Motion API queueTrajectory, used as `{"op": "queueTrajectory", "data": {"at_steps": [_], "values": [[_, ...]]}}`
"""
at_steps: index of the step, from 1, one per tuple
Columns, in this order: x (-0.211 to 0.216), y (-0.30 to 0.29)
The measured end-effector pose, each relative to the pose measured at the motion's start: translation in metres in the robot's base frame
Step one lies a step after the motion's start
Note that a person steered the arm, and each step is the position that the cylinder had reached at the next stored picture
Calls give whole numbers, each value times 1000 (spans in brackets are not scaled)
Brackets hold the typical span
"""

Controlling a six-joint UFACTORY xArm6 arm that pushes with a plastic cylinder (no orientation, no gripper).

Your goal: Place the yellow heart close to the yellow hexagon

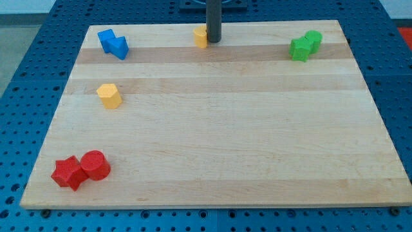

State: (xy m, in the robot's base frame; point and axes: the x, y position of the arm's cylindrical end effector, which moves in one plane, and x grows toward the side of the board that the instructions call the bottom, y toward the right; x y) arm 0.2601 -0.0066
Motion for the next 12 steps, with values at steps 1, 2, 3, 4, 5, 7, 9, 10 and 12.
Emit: {"op": "queueTrajectory", "data": {"at_steps": [1, 2, 3, 4, 5, 7, 9, 10, 12], "values": [[57, -22], [62, -8], [13, 36], [-48, 60], [-67, 52], [-48, -5], [-13, -38], [21, -57], [106, -90]]}}
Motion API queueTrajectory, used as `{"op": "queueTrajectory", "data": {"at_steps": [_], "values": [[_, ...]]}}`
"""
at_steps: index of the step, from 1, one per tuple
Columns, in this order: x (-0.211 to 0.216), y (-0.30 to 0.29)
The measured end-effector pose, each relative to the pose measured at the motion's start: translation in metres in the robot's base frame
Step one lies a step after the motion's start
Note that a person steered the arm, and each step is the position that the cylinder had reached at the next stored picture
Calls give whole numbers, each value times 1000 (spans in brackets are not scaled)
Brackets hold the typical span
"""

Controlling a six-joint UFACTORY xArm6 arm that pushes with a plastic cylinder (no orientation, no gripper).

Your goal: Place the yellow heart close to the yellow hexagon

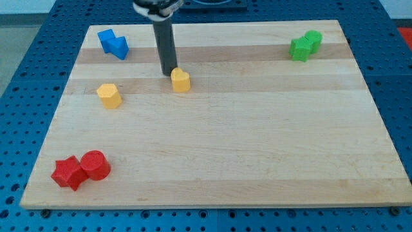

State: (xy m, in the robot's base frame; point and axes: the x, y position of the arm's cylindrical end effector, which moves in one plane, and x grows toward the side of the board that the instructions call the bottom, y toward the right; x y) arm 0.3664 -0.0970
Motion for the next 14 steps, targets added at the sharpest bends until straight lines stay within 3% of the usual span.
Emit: {"op": "queueTrajectory", "data": {"at_steps": [1, 2, 4, 6, 8, 14], "values": [[41, -7], [29, -7], [-96, 9], [-23, 62], [44, 73], [42, 43]]}}
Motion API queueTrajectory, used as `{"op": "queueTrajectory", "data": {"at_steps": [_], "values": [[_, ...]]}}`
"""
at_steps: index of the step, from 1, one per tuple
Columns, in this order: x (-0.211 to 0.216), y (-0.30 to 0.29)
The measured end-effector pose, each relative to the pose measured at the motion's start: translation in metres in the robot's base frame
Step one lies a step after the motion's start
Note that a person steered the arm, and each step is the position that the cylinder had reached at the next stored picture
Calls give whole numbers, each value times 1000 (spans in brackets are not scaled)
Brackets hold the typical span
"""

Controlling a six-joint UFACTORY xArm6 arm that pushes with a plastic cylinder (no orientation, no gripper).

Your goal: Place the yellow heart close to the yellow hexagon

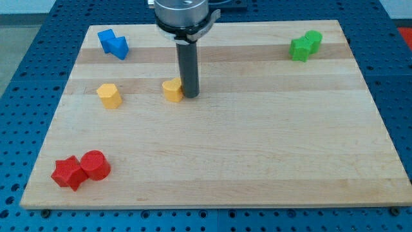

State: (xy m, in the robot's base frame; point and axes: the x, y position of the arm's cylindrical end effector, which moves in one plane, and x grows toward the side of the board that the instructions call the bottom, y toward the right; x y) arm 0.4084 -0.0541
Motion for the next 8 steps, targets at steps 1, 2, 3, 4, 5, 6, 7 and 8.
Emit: {"op": "queueTrajectory", "data": {"at_steps": [1, 2, 3, 4, 5, 6, 7, 8], "values": [[0, -21], [0, -41], [0, -64], [0, -86], [0, -107], [0, -126], [0, -137], [0, -143]]}}
